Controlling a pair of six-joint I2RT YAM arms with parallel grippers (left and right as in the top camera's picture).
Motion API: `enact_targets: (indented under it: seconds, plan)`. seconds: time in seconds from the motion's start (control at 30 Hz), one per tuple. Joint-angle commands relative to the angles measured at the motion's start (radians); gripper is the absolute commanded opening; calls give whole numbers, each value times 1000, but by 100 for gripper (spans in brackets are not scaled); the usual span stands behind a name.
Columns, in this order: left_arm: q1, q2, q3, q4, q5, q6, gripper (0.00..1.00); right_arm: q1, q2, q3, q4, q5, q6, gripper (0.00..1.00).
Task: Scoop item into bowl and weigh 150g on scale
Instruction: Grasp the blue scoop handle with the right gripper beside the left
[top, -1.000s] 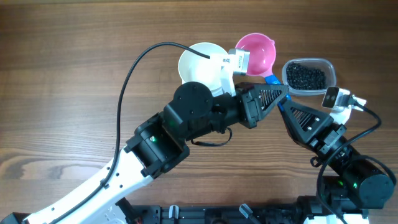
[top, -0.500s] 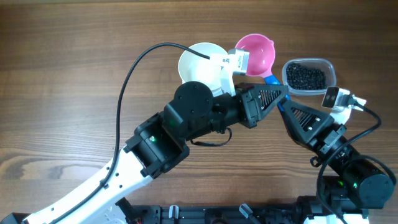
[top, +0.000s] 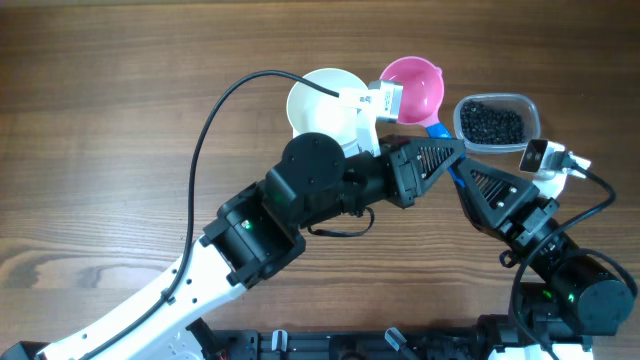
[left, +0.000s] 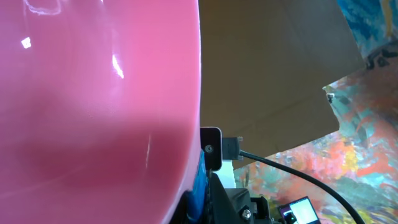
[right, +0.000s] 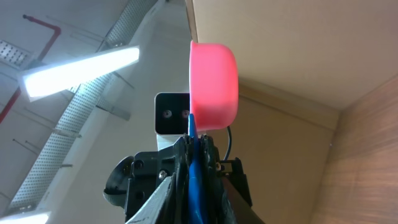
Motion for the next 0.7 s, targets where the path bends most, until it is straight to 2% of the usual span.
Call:
enact_targets:
  seconds: [0.0,0.17,0.33,0.67]
  plan:
    - [-5,-1,6,-4,-11,2,4,3,0,15,13,34,13,22]
    - [-5,-1,6,5,-10,2,4,3,0,15,13,31,13,19]
    - [-5,-1,6,5,-11,2,4,3,0,15,13,19,14,21]
    - [-5,-1,6,5,-18,2,5,3,0,15,13,11,14,19]
